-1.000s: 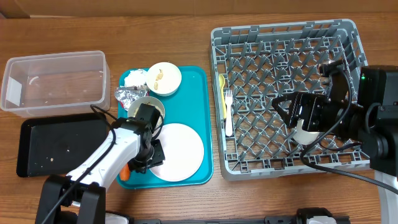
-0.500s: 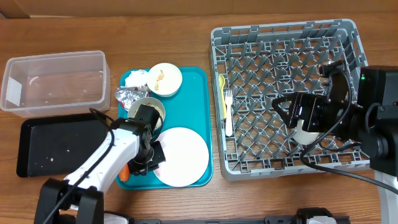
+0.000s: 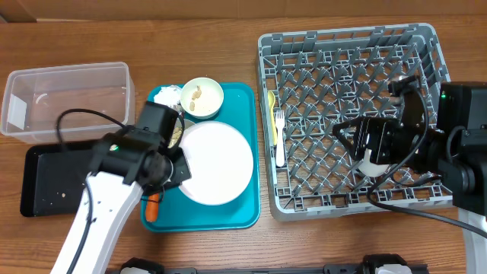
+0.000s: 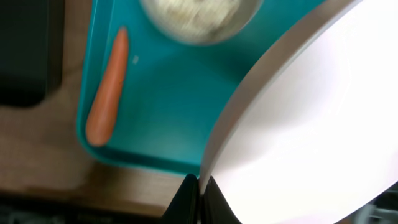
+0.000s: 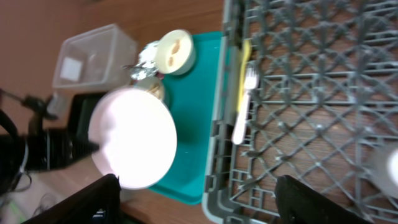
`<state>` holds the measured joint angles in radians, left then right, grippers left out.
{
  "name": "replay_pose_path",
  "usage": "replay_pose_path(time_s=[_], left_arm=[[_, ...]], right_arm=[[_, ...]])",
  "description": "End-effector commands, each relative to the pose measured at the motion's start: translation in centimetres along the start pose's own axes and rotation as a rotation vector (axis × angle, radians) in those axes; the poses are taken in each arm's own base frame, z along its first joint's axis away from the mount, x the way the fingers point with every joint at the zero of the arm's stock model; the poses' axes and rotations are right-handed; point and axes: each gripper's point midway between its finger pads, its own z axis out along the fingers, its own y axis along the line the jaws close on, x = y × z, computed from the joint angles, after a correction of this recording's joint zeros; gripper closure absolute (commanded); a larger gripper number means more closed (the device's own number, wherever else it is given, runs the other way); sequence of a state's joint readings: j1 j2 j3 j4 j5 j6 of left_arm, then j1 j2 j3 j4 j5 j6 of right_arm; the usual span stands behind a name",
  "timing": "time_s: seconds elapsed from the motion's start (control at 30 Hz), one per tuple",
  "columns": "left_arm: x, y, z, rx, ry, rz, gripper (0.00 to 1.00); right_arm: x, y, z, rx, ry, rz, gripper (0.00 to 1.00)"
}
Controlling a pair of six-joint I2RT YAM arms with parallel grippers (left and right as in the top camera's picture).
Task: Sort waste into correct bins and load items into the dishwasher rack
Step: 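Lift the plate with the left gripper toward the right gripper, then grasp the plate with the right gripper and stand it in the rack's back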
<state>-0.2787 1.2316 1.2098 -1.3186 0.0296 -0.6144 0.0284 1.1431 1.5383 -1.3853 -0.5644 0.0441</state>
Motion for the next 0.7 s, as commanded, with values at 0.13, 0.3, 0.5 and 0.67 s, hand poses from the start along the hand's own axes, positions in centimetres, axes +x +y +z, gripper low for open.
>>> replay_pose_path(time_s=[0.13, 0.3, 0.5, 0.67], left_arm=[[-2.9, -5.0, -5.7, 0.301, -0.231, 0.165, 0.96], [-3.1, -7.3, -7.0, 0.424, -0.257, 0.229, 0.96], [-2.6, -9.0, -7.8, 0.521, -0.246, 0.286, 0.96], [-1.8, -9.9, -8.6, 0.589, -0.229, 0.325, 0.96]], right_arm=[[1.5, 4.5, 1.0, -0.243, 0.075, -0.252, 0.21], [2.7, 5.7, 3.1, -0.31, 0.162, -0.324, 0.21], [2.3, 6.3, 6.0, -0.32, 0.199, -0.37, 0.21], [1.4, 5.7, 8.0, -0.323, 0.213, -0.361, 0.28]])
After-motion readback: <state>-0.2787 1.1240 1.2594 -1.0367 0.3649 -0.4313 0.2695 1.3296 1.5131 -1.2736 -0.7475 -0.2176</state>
